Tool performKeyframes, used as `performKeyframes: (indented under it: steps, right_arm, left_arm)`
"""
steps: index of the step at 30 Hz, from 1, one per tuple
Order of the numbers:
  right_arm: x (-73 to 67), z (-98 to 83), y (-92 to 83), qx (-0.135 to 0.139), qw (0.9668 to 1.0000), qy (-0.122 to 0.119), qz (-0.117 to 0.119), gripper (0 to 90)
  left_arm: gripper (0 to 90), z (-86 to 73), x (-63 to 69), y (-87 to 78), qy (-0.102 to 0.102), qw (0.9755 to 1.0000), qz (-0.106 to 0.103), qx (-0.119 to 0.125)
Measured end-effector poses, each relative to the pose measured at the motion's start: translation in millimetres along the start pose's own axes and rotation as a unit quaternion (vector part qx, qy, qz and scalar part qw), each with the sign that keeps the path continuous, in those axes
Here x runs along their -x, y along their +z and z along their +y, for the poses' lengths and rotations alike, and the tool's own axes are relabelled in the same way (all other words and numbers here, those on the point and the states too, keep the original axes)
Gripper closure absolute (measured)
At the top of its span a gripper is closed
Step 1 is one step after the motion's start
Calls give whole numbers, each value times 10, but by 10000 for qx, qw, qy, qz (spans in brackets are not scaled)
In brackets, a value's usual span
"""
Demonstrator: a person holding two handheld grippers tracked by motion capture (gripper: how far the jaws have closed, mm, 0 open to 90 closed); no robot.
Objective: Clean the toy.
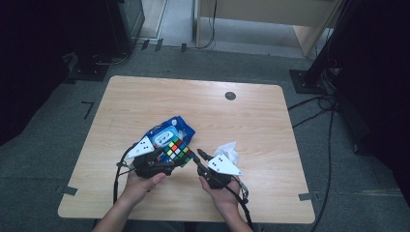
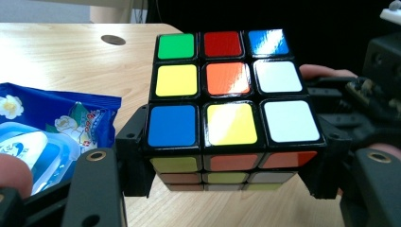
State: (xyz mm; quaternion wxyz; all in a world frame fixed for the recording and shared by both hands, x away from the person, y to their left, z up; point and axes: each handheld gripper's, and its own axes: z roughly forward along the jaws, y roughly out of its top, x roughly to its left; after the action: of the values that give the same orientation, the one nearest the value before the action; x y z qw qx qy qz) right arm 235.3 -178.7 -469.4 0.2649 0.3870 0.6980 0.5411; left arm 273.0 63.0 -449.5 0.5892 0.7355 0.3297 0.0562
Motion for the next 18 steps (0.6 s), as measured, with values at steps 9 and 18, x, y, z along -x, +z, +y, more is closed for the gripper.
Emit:
performKeyframes:
  steps: [9,18]
  right_arm:
    - [120,225,-145,417,9863,1588,139,376]
    - [123,198,-48,7,9281,3589,996,165]
  left_arm:
    - [339,-101,34,73,196,9996,200,47]
    - [339,-216,196,123,762,9956,372,401]
